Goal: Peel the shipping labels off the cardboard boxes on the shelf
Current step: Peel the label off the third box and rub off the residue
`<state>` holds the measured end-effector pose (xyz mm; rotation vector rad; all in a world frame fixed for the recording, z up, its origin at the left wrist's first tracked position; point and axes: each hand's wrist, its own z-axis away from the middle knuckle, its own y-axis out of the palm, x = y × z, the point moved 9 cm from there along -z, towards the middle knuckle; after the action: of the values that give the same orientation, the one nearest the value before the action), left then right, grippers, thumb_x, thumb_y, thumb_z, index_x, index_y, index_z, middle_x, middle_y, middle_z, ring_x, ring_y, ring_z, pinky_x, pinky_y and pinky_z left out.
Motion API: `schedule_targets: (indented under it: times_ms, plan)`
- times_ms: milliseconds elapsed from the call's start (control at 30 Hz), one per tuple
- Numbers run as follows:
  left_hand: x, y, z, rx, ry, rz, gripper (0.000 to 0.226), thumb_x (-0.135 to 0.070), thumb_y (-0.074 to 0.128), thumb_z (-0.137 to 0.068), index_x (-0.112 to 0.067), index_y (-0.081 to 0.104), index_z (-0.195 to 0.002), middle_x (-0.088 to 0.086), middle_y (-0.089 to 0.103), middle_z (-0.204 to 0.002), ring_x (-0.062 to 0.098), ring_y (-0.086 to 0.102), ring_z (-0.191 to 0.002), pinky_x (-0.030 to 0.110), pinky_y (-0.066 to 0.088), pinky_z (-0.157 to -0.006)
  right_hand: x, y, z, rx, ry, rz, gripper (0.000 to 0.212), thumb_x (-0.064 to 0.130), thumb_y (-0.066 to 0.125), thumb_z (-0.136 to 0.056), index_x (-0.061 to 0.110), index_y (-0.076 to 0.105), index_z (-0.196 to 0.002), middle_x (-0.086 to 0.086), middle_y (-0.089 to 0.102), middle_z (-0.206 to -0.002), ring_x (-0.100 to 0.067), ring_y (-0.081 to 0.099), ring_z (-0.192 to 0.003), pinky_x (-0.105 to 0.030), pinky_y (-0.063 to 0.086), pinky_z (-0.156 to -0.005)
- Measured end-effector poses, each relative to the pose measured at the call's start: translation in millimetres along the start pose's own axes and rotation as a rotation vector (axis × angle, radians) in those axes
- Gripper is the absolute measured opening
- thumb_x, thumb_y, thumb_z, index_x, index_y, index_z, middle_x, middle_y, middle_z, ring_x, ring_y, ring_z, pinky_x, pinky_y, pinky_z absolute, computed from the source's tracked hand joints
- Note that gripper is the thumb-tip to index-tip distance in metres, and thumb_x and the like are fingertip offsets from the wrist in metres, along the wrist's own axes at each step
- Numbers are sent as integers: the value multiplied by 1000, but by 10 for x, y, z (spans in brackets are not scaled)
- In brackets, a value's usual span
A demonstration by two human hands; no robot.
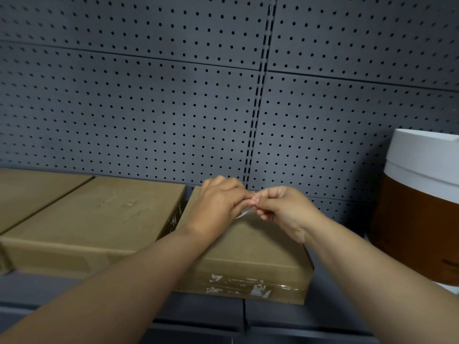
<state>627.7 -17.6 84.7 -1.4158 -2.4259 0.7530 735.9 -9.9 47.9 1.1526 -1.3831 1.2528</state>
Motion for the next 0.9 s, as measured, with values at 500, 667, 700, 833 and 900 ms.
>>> schedule_targets:
  times_ms: [500,667,700,833,900]
  plan:
    - [-118,-23,-78,34,131,-216,24,-22,46,-83,-14,67,-73,-2,63,-73,13,35,-74,25,24,-69,-27,14,-22,93,80,-118,20,-1,50,-90,4,64,-77,2,63,-57,-1,58,-49,-9,49,-50]
    - [-110,14,-45,61,141,-272,23,-17,41,-79,-14,63,-72,-1,61,-74,18,43,-73,29,30,-69,-68,3,-20,54,102,-129,16,0,53,-89,3,66,-78,-3,62,-63,-3,58,-50,-10,50,-50]
    - [-102,7,-51,60,132,-267,25,-19,40,-80,-14,64,-73,-1,62,-74,19,47,-71,28,31,-68,-67,1,-19,48,102,-136,16,0,54,-88,2,66,-79,-4,62,-63,-3,57,-50,-10,50,-50]
    - [-24,-2,-68,42,73,-189,29,-30,43,-86,-15,67,-77,-2,64,-76,13,40,-75,24,24,-68,-29,-21,-19,30,73,-106,13,3,56,-88,1,67,-81,-4,62,-64,-5,56,-52,-10,50,-51]
    - [18,-3,-63,22,41,-155,31,-34,45,-88,-17,69,-79,-3,65,-77,12,40,-74,21,21,-68,-23,-61,-27,10,57,-83,13,5,56,-88,0,67,-83,-4,60,-65,-6,54,-53,-10,50,-51]
